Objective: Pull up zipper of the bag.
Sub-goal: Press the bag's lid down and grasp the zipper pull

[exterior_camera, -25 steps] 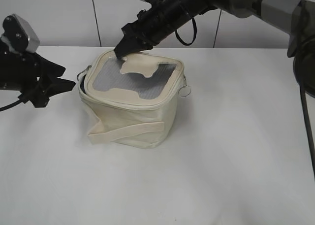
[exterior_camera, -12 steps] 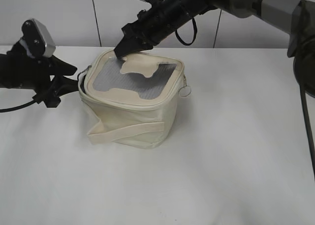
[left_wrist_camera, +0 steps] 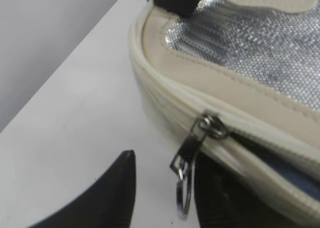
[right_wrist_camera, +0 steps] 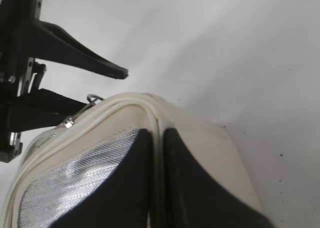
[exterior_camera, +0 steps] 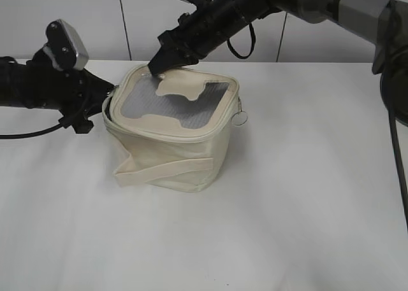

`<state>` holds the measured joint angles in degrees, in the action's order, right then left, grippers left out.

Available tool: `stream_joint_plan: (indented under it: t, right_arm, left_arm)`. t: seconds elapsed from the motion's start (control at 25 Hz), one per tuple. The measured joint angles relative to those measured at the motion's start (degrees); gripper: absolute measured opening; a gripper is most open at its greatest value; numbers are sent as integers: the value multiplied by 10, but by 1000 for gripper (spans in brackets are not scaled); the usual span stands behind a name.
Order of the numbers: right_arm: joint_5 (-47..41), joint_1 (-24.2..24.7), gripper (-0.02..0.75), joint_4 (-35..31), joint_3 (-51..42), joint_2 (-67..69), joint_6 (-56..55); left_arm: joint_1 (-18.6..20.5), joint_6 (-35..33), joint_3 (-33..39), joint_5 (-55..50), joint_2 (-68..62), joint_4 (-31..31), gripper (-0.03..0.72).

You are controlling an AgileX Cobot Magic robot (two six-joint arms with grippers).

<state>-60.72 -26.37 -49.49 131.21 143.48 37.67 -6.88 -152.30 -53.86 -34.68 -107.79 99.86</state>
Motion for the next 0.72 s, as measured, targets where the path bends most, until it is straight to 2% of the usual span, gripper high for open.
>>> stream_joint_plan:
  t: [0.08, 0.16, 0.24, 0.36, 0.72]
  right_arm:
    - [0, 0, 44, 1, 0, 0, 0]
    - [0, 0, 44, 1, 0, 0, 0]
    - [0, 0, 44, 1, 0, 0, 0]
    - [0, 0, 44, 1, 0, 0, 0]
    - [4, 0, 43, -1, 0, 0, -6]
  left_arm:
    - [-4, 0, -7, 4, -9, 0, 223]
    - [-8, 0, -9, 6, -11, -3, 101]
    - [-10, 2, -10, 19, -11, -4, 38]
    - [-13, 24, -10, 59, -5, -4, 11]
    - [-18, 68, -7, 90, 84, -19, 9]
